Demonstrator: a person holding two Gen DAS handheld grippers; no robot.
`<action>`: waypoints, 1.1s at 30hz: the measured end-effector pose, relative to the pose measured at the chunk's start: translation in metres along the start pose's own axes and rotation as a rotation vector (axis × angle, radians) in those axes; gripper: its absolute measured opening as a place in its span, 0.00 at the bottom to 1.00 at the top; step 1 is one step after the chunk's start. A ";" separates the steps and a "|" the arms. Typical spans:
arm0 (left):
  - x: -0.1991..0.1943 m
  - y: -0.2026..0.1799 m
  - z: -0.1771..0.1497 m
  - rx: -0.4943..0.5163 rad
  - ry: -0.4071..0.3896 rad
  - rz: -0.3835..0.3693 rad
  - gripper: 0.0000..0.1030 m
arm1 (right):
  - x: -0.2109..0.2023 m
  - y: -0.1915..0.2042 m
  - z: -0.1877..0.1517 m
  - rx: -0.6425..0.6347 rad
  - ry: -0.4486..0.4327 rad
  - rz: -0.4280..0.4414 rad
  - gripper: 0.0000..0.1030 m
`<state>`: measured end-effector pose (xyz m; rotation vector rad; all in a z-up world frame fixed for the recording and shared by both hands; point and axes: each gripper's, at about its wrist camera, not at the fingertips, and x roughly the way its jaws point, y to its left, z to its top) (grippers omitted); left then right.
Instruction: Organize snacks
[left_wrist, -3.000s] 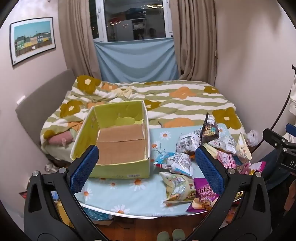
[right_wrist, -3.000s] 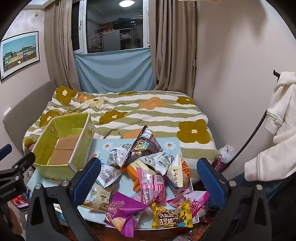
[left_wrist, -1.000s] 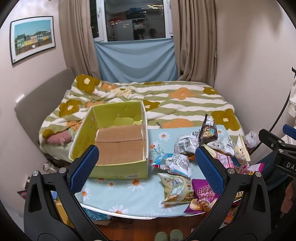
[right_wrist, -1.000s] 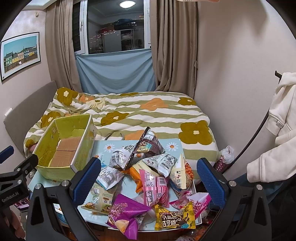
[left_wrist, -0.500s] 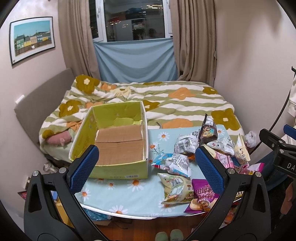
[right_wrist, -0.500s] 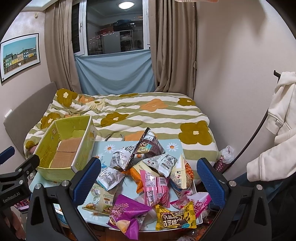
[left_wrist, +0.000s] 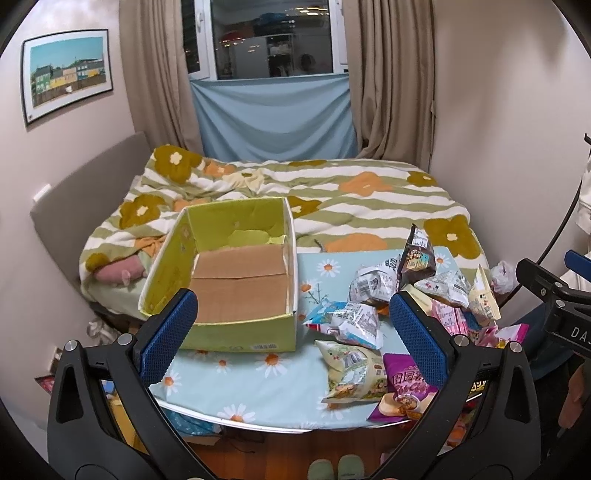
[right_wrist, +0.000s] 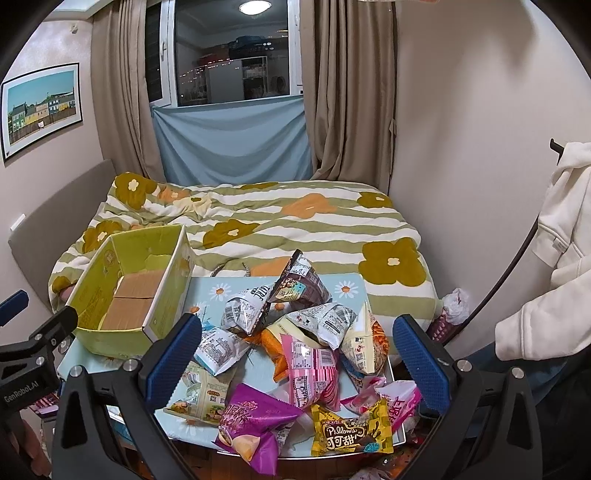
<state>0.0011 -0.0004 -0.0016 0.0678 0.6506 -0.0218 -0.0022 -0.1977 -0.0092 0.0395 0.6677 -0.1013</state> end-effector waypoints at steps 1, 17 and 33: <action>0.000 0.000 0.000 -0.002 0.001 -0.002 1.00 | 0.000 0.000 0.000 0.000 -0.001 -0.002 1.00; 0.062 -0.011 -0.031 -0.003 0.231 -0.114 1.00 | 0.032 -0.008 -0.025 -0.024 0.109 0.101 1.00; 0.212 -0.044 -0.096 0.060 0.549 -0.411 1.00 | 0.098 0.022 -0.103 0.122 0.335 0.026 1.00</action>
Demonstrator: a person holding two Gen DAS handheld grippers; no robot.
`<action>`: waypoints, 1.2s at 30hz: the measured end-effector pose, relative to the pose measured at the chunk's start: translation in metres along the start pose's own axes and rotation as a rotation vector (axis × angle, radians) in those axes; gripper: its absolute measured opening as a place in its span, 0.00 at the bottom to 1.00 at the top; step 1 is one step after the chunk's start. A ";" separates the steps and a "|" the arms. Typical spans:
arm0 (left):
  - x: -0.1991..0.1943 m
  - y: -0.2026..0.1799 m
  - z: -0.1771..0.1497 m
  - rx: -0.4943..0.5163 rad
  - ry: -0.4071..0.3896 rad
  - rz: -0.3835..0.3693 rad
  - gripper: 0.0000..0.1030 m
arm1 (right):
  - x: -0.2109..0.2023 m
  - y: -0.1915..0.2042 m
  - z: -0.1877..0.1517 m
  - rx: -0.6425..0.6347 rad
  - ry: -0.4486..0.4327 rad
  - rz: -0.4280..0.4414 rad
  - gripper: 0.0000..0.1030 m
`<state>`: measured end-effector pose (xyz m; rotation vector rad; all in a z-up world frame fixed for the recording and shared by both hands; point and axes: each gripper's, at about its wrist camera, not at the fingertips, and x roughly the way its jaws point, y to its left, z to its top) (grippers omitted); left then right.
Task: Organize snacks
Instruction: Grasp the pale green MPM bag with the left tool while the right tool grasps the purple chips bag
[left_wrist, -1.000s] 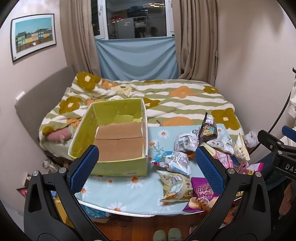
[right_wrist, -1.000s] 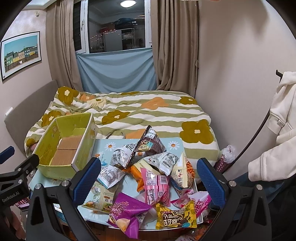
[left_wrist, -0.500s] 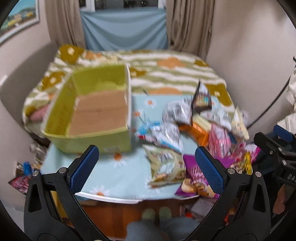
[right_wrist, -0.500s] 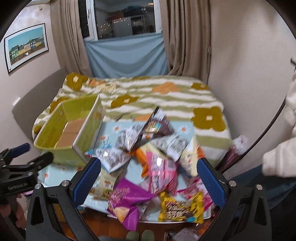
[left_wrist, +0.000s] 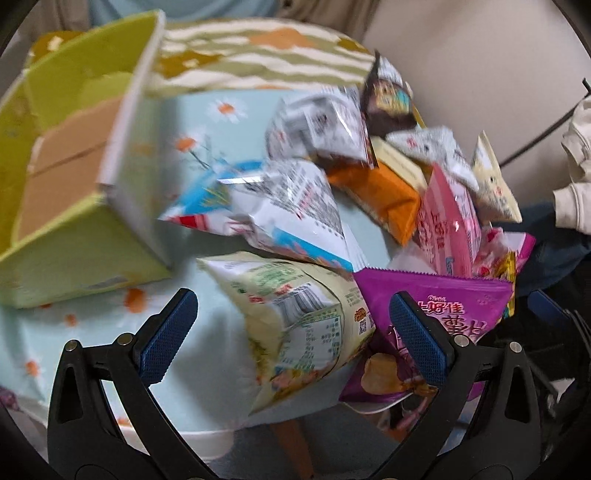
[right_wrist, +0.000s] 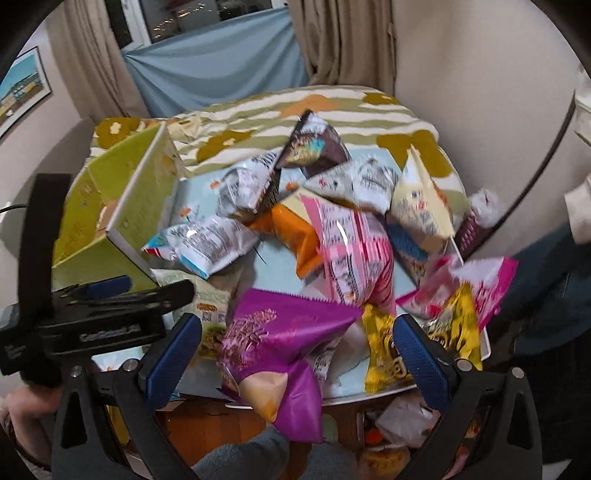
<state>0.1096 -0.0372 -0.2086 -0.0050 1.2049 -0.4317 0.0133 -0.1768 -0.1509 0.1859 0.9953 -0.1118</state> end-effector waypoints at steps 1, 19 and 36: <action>0.008 0.000 0.000 0.006 0.017 -0.010 1.00 | 0.003 0.002 -0.003 0.004 0.006 -0.009 1.00; 0.036 0.016 -0.012 0.023 0.110 -0.169 0.66 | 0.036 0.022 -0.019 -0.024 0.072 -0.043 0.89; 0.011 0.051 -0.033 -0.061 0.081 -0.064 0.65 | 0.079 0.049 -0.011 -0.170 0.171 0.035 0.79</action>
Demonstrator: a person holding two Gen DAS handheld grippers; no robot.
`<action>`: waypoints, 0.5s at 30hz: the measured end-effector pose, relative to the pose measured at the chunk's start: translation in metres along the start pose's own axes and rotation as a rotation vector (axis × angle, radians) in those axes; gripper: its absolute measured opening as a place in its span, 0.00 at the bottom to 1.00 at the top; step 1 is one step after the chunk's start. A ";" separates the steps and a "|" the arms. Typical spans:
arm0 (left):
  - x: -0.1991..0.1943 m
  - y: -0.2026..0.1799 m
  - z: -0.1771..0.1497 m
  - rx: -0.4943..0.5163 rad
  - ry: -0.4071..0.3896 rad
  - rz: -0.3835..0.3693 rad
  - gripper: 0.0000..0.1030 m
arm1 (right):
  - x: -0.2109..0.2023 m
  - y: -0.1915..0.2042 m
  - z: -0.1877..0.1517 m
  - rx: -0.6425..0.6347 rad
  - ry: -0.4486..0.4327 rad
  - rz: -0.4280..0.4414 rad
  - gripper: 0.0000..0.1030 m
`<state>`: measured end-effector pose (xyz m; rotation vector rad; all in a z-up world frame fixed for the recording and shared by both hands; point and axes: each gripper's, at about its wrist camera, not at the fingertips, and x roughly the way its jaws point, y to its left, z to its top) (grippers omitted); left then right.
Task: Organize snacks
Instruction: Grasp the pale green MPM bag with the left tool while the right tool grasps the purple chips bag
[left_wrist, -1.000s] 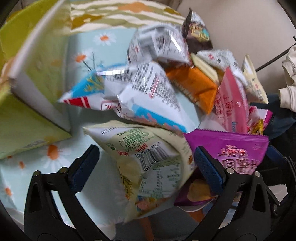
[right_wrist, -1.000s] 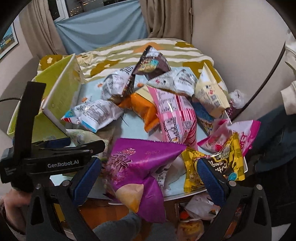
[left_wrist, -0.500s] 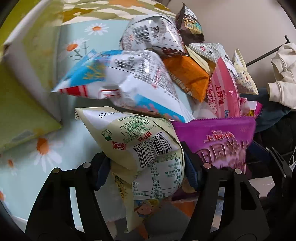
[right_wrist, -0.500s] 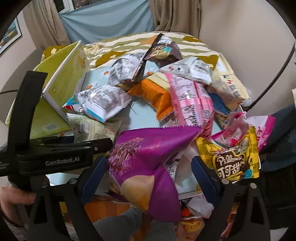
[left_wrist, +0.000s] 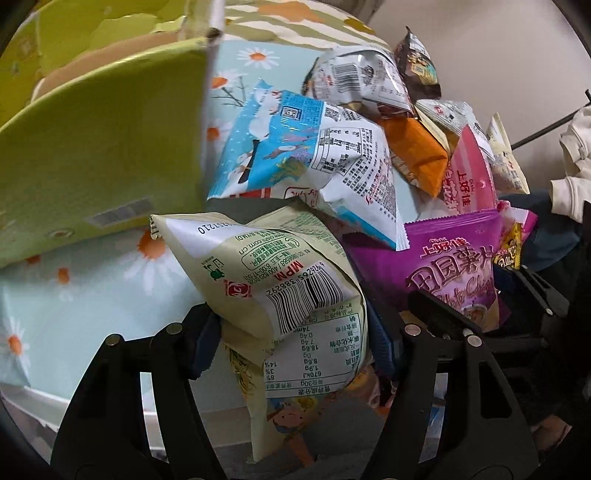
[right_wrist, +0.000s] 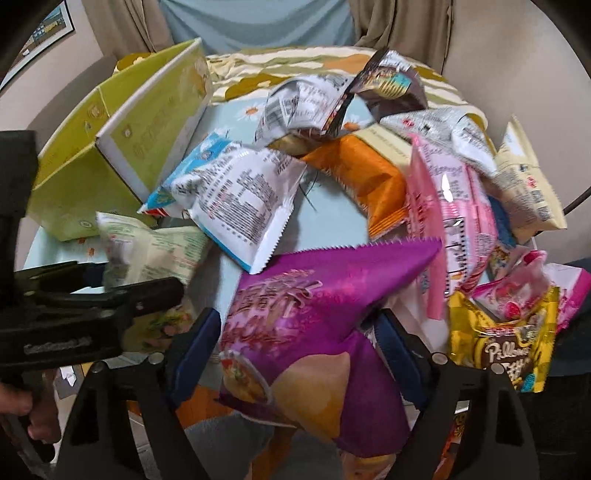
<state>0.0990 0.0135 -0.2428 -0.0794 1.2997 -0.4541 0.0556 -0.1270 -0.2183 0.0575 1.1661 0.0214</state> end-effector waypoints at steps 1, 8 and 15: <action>-0.003 0.002 -0.001 -0.003 -0.005 0.008 0.65 | 0.002 0.000 0.000 -0.001 0.003 0.001 0.78; -0.015 0.002 -0.010 -0.022 -0.021 0.039 0.64 | 0.003 0.001 0.000 -0.045 0.008 0.025 0.59; -0.028 -0.012 -0.010 -0.036 -0.050 0.056 0.64 | -0.010 -0.012 0.000 -0.047 -0.008 0.053 0.56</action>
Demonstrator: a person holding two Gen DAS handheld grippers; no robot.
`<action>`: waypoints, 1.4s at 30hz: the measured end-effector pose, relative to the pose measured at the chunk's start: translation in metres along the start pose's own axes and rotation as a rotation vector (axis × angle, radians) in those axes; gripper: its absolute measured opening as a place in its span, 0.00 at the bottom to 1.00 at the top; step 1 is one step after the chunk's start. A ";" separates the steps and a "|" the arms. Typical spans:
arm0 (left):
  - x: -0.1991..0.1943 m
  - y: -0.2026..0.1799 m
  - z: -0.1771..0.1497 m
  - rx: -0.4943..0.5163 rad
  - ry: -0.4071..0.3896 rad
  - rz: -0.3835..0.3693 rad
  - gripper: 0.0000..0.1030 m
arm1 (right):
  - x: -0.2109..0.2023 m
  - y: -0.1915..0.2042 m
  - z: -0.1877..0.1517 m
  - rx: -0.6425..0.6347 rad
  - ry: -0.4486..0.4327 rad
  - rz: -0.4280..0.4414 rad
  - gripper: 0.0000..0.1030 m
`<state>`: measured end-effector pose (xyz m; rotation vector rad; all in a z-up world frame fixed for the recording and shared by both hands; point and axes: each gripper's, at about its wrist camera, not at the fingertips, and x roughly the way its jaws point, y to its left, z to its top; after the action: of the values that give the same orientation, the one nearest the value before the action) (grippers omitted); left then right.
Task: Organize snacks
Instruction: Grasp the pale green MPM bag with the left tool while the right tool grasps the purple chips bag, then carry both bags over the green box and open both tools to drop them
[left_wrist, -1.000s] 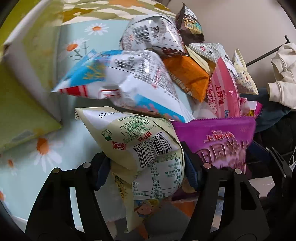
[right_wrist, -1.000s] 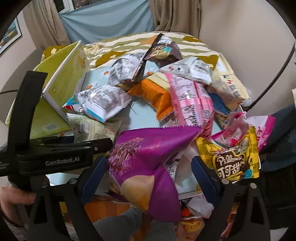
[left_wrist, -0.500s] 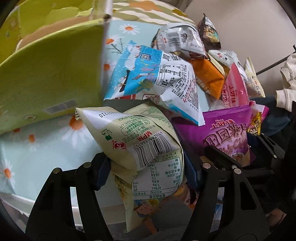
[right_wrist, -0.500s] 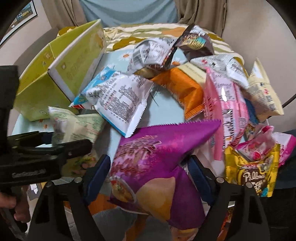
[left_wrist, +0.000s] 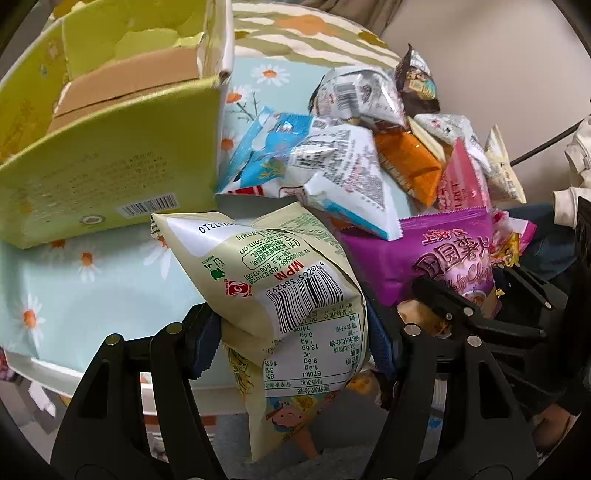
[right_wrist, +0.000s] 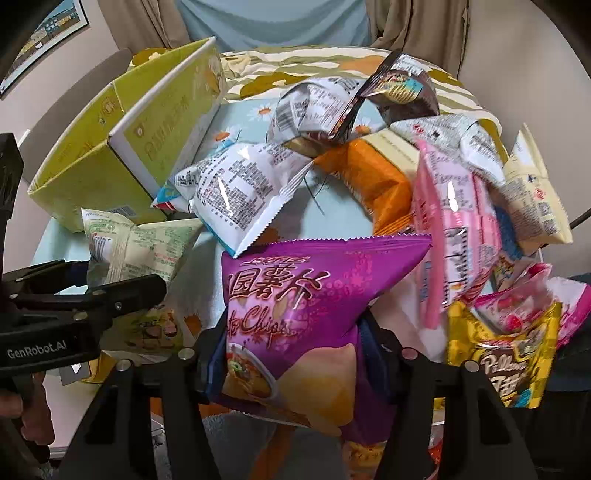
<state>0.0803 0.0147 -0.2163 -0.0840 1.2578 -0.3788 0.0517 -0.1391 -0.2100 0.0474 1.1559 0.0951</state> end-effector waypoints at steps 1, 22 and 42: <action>-0.004 -0.002 -0.001 -0.002 -0.007 0.002 0.64 | -0.004 -0.002 0.002 -0.004 -0.006 0.000 0.55; -0.108 -0.046 0.008 -0.056 -0.286 0.100 0.64 | -0.097 -0.016 0.046 -0.155 -0.228 0.078 0.56; -0.123 0.170 0.181 -0.048 -0.311 0.193 0.65 | -0.057 0.136 0.224 -0.137 -0.290 0.164 0.56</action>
<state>0.2585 0.1874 -0.0933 -0.0589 0.9573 -0.1603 0.2273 -0.0065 -0.0563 0.0334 0.8527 0.3027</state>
